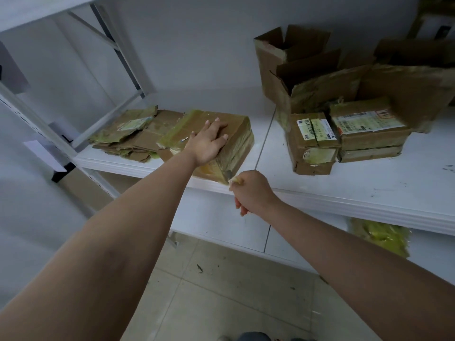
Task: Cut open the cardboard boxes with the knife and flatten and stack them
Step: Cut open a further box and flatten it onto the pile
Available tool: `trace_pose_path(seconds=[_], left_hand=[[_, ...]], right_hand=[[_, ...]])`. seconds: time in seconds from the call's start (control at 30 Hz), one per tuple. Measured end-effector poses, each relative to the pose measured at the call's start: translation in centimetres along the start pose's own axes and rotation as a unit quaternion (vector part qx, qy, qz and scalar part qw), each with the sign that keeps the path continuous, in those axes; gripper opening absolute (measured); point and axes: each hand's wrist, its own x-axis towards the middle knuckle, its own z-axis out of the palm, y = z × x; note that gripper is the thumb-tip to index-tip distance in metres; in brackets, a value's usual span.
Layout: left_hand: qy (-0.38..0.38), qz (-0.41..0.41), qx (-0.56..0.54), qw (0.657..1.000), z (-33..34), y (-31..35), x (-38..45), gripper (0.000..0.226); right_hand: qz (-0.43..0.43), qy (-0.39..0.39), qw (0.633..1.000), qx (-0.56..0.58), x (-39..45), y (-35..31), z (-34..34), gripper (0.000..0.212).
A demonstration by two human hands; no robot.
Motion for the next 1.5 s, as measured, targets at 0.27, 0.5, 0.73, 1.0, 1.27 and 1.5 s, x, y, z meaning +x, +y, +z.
trace_pose_path(seconds=[0.27, 0.5, 0.73, 1.0, 1.27, 1.5], left_hand=[[-0.034, 0.038, 0.04, 0.998, -1.1, -1.1, -1.1, 0.053], [-0.033, 0.045, 0.05, 0.997, -1.0, -1.3, -1.1, 0.053], [-0.037, 0.044, 0.055, 0.997, -0.9, -1.4, -0.5, 0.052], [-0.035, 0.048, 0.049, 0.997, -0.8, -1.7, -0.3, 0.052], [-0.028, 0.047, 0.034, 0.998, -0.7, -1.8, -0.1, 0.051], [-0.028, 0.05, 0.039, 0.998, -0.7, -1.9, 0.0, 0.051]], right_hand=[[-0.187, 0.083, 0.929, -0.309, -0.3, 1.3, -0.1, 0.016], [-0.223, 0.123, 0.902, -0.35, 0.7, 1.8, 0.1, 0.013], [-0.25, 0.145, 0.89, -0.351, 1.6, 2.8, 0.5, 0.015], [-0.252, 0.091, 0.868, -0.417, 2.2, 5.0, 1.0, 0.02], [-0.32, 0.162, 0.881, -0.309, 2.3, 6.1, 1.6, 0.028], [-0.367, 0.221, 0.862, -0.269, 3.4, 5.2, 1.7, 0.022]])
